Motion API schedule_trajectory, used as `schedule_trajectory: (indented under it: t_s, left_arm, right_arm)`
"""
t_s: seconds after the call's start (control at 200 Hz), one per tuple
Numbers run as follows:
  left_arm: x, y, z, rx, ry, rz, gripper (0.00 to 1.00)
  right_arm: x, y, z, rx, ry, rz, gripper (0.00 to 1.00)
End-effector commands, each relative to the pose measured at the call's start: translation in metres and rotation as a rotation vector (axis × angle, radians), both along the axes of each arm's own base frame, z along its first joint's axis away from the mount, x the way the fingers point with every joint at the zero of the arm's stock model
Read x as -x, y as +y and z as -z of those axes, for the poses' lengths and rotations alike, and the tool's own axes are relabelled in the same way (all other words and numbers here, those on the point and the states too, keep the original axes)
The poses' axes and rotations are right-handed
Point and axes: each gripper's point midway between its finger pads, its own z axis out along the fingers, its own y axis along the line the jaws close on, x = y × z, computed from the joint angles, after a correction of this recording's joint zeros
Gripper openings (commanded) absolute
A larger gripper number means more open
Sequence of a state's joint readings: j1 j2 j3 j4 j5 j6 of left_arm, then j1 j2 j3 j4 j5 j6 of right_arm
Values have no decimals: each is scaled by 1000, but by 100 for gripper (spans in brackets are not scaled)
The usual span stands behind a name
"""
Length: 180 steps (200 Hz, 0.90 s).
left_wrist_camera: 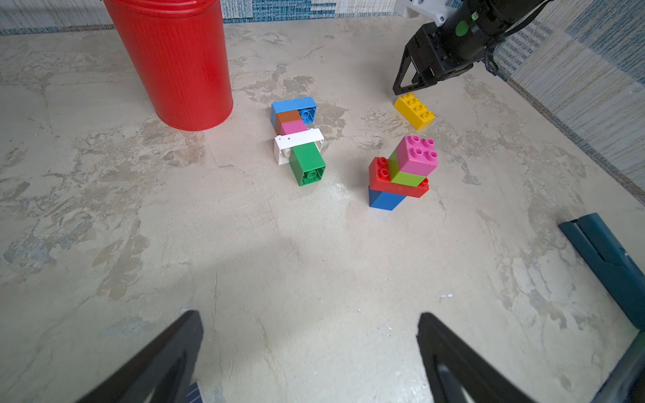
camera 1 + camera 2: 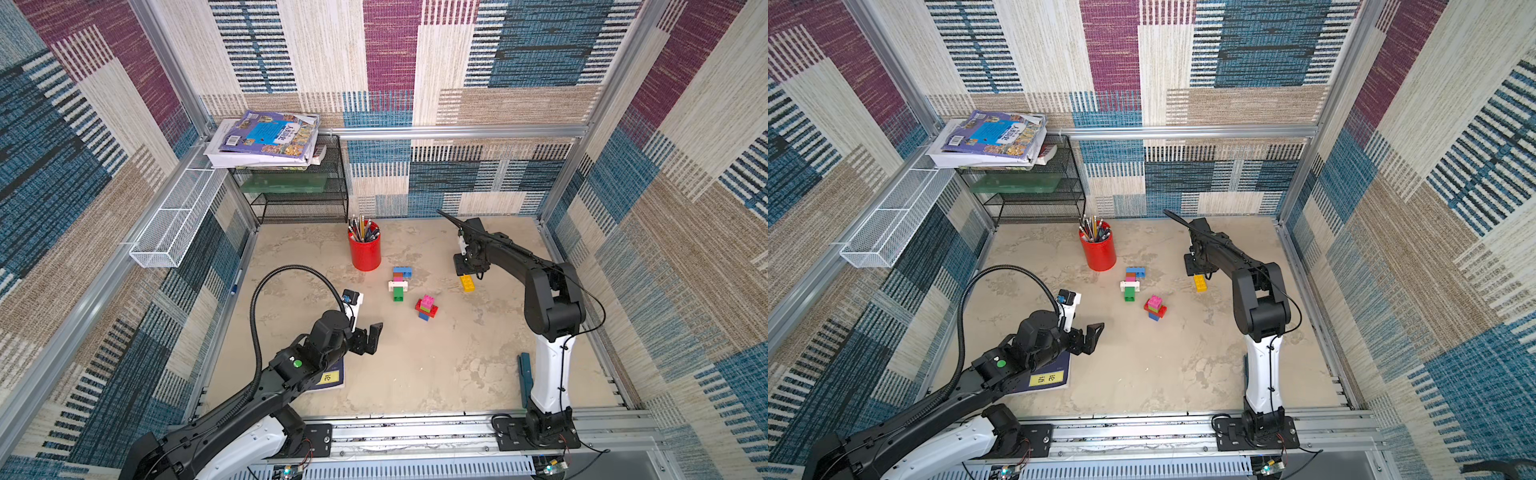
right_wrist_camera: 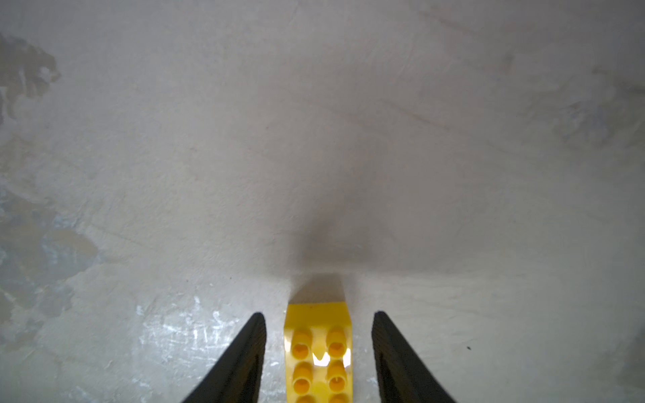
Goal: Assemble the letter f with lego
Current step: Pick up the lego brick from the center of the board.
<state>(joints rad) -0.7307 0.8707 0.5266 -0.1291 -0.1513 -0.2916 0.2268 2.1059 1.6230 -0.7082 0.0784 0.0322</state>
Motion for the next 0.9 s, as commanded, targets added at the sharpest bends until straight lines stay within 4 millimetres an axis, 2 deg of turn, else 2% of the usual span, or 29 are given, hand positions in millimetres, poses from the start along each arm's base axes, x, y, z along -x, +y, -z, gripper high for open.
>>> schedule_trajectory:
  t_s: [0.0,0.481,0.896]
  left_arm:
    - [-2,-1,-1,-7,-15,3,99]
    - [-2,-1,1,-2,-9,4,99]
    - [-3,-2,1,1,-11,2,99]
  right_arm:
    - [2,3,1,-11,11,-17,52]
    - [23,-1,14,10,52,-10,48]
    - [14,-4,10,29,29,0,47]
